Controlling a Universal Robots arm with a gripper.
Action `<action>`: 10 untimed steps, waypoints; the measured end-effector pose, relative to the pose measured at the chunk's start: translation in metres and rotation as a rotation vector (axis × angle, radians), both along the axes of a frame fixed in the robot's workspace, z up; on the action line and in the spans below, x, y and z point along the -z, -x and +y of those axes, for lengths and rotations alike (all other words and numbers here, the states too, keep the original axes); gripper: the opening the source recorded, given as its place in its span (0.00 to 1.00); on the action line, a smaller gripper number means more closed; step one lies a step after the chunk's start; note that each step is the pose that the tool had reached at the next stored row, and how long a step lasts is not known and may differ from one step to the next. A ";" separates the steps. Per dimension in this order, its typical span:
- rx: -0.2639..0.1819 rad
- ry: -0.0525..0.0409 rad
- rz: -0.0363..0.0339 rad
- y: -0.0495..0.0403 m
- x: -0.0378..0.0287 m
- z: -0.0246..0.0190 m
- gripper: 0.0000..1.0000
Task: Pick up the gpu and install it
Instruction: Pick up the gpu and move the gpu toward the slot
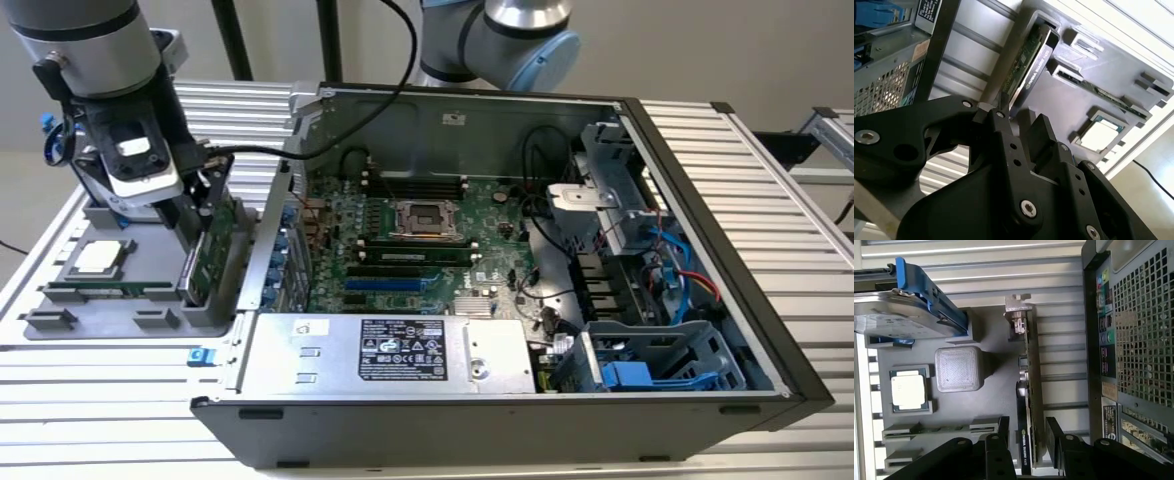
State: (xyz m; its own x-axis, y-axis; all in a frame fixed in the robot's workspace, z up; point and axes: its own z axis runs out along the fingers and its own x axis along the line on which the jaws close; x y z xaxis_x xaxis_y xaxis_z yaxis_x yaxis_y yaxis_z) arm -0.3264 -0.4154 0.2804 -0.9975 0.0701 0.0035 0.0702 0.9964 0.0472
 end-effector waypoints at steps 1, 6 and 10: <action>-0.001 0.0000 0.0000 0.0000 0.0006 -0.0001 1.00; -0.003 0.0000 0.0000 0.0000 0.0040 -0.0004 1.00; -0.004 0.0000 0.0000 0.0000 0.0068 -0.0005 1.00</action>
State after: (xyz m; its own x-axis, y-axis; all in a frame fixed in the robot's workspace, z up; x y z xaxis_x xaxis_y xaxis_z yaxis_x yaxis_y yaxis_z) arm -0.3263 -0.4160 0.2736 -0.9978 0.0661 0.0035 0.0662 0.9967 0.0472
